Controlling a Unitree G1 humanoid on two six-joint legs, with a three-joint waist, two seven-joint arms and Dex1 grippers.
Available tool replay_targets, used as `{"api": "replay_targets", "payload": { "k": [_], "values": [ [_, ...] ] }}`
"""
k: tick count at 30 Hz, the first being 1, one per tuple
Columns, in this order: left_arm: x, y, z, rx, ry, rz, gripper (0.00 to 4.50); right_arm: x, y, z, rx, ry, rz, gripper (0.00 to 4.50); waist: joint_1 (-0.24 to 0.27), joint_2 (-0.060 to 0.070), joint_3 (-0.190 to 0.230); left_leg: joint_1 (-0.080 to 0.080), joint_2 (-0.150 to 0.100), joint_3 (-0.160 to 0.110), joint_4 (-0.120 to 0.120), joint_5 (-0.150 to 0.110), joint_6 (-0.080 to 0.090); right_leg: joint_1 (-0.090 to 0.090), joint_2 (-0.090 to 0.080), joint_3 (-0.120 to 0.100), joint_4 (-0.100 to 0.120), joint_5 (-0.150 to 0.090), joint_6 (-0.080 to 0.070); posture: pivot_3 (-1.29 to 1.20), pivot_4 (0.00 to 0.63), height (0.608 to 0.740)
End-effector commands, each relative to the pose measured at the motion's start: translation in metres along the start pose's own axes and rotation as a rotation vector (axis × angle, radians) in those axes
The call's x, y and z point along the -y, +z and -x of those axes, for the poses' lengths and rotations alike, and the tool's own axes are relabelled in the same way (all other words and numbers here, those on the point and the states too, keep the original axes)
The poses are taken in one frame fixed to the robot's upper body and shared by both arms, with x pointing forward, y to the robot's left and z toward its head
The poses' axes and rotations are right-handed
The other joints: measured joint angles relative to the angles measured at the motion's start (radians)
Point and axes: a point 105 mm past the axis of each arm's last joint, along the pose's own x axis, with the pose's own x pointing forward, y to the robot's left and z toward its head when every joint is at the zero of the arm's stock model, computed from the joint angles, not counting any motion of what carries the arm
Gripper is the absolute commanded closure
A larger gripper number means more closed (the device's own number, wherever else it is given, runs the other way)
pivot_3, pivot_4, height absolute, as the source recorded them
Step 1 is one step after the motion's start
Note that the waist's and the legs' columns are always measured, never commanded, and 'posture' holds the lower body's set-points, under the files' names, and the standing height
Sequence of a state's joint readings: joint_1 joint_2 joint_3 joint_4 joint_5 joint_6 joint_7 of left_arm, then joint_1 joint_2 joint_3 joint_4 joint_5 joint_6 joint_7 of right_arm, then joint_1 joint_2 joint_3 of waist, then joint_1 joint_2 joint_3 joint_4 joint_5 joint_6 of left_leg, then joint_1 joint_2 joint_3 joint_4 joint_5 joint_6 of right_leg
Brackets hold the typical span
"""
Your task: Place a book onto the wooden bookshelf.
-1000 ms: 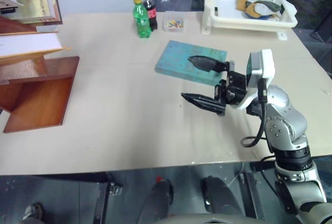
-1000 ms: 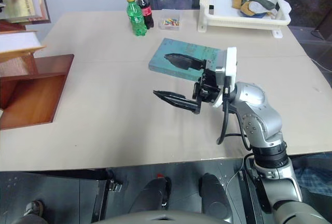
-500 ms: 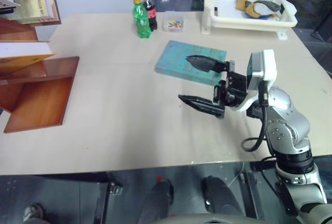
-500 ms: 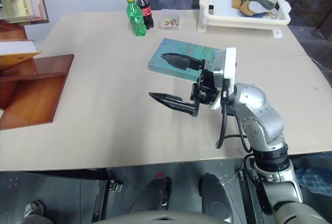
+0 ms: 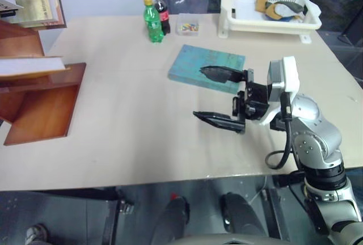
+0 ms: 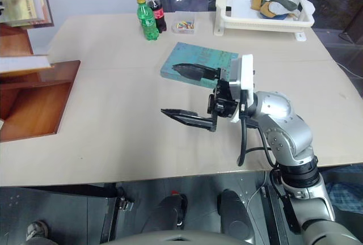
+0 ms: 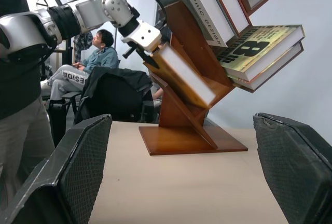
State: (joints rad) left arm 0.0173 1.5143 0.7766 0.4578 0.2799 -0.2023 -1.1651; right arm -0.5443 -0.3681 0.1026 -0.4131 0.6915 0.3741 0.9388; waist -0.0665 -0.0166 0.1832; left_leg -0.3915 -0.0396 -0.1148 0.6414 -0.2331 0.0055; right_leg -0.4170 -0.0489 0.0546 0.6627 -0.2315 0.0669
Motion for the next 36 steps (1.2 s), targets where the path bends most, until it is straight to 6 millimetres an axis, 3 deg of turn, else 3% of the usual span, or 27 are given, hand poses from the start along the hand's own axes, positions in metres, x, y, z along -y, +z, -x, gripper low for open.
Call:
{"api": "replay_targets", "payload": {
  "k": [1, 18, 21, 26, 27, 36],
  "values": [
    [0.005, -0.004, -0.001, 0.000, 0.005, 0.037, 3.55, 0.001, 0.011, -0.003, 0.031, 0.006, 0.028, 0.00, 0.000, 0.000, 0.000, 0.000, 0.000, 0.000, 0.000, 0.000, 0.000, 0.000, 0.000, 0.000, 0.000, 0.000, 0.000, 0.00, 0.150, 0.740],
    [0.010, 0.003, -0.005, 0.024, 0.032, 0.071, 3.55, 0.015, 0.012, -0.007, 0.011, -0.067, 0.004, 0.00, -0.002, 0.000, 0.000, 0.000, 0.000, 0.002, 0.000, 0.000, 0.000, -0.001, -0.001, 0.002, -0.001, 0.000, 0.000, 0.00, 0.150, 0.740],
    [0.009, 0.003, -0.005, 0.022, 0.041, 0.082, 2.61, 0.016, 0.012, -0.007, 0.010, -0.066, 0.000, 0.00, -0.002, 0.000, 0.000, 0.000, 0.000, 0.002, 0.000, 0.000, 0.000, -0.001, -0.001, 0.002, -0.001, 0.000, 0.000, 0.00, 0.150, 0.740],
    [0.004, 0.004, 0.000, 0.029, 0.091, 0.080, 0.24, 0.018, 0.011, -0.005, 0.008, -0.067, -0.001, 0.00, -0.002, -0.001, 0.000, -0.002, 0.000, 0.002, 0.000, 0.000, 0.000, -0.002, -0.001, 0.002, -0.001, 0.000, -0.001, 0.00, 0.150, 0.740],
    [0.003, 0.005, 0.003, 0.038, 0.100, 0.079, 0.04, 0.018, 0.010, -0.005, 0.007, -0.066, -0.003, 0.00, -0.001, -0.001, 0.000, -0.002, 0.000, 0.001, 0.000, 0.000, 0.000, -0.002, -0.001, 0.002, -0.002, 0.000, -0.001, 0.00, 0.150, 0.740],
    [0.002, 0.012, 0.027, 0.223, 0.178, 0.055, 0.04, 0.021, 0.007, -0.001, 0.003, -0.062, -0.013, 0.00, 0.001, -0.001, -0.001, -0.003, 0.000, 0.000, -0.002, 0.000, -0.001, -0.003, -0.005, 0.002, -0.005, 0.001, -0.002, 0.00, 0.150, 0.740]
  ]
}}
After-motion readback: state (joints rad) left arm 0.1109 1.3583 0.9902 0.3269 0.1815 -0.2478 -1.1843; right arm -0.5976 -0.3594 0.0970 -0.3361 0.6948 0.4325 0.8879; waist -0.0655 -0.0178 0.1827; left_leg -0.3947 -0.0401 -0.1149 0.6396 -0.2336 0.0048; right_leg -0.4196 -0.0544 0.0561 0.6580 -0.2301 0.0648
